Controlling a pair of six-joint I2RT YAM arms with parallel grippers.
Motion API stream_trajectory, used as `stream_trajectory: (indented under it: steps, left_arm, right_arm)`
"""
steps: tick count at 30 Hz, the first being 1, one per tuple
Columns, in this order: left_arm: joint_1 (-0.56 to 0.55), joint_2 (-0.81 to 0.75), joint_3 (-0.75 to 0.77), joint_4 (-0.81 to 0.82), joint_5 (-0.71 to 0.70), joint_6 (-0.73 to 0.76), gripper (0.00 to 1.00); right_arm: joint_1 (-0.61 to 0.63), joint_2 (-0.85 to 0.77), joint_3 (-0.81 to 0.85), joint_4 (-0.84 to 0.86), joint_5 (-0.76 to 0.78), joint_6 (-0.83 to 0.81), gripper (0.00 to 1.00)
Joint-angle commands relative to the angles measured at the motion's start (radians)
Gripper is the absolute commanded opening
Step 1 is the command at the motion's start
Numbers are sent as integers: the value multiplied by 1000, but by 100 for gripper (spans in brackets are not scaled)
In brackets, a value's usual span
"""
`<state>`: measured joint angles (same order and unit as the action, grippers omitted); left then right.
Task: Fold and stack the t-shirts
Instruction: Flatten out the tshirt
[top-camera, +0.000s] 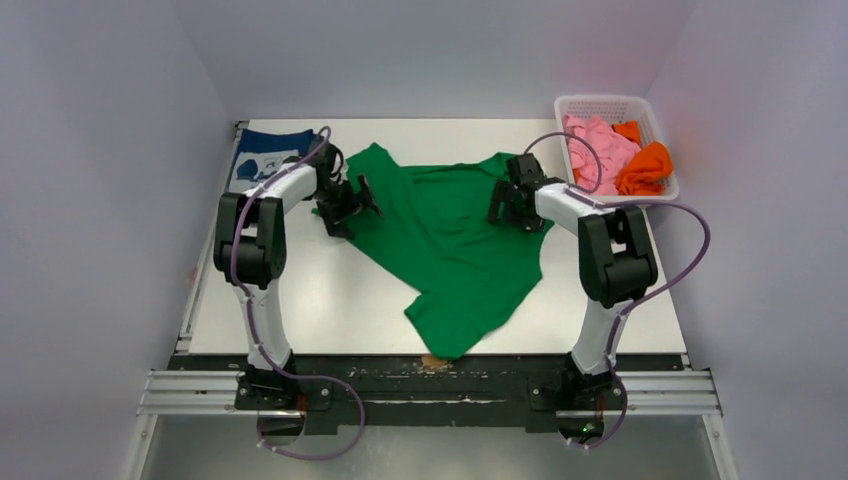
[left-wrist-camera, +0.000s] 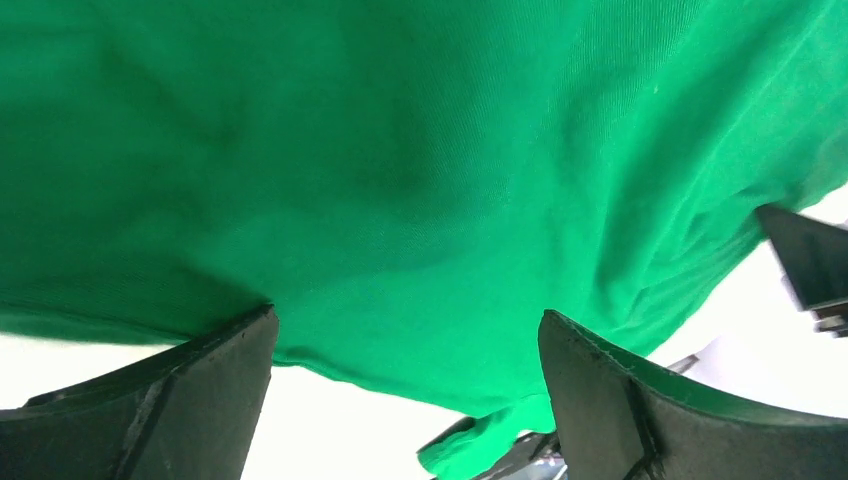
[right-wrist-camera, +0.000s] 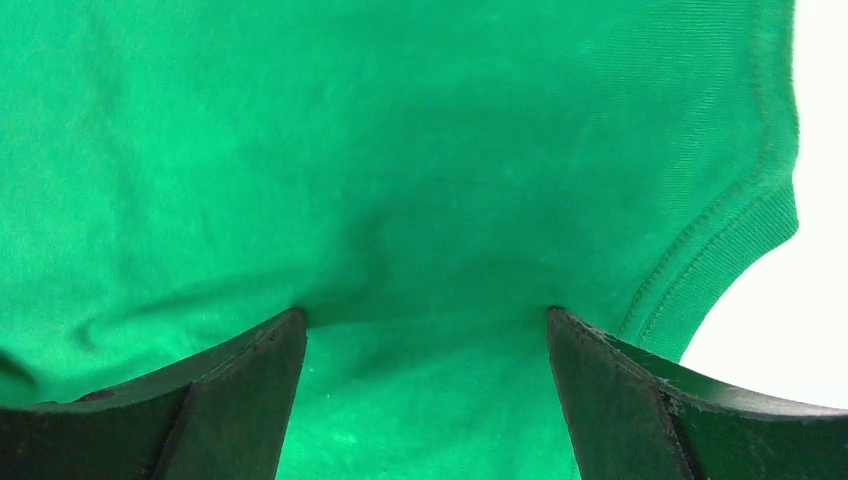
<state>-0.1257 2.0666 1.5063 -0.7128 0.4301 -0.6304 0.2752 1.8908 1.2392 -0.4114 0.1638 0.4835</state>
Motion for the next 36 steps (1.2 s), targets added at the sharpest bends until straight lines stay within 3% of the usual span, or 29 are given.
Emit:
stream_trajectory:
  steps: [1,10,15,24,29,36]
  left_arm:
    - [-48,-45,-44,-94,-95,38,100]
    - [-180,-76,-188,-60,-47,13,100]
    - [-271,-122,-266,-6,58,-33,100]
    - [-359,-263,-299,67,99,-105,100]
    - [-300,-459,-358,-51,-152,-95,100]
    - [-45,-587,-509,-6,-247,-153,100]
  right_arm:
    - [-86,84,73,-58,8,18,88]
    - [-155,235,313,-133,47,-48,88]
    - [-163,333,458,-156,46,-83,88]
    - [-166,508,814,-223,35,-137,88]
    - [-165,431,818,-185,8,-156,88]
    - [-164,150,506,-37,-4,-109,90]
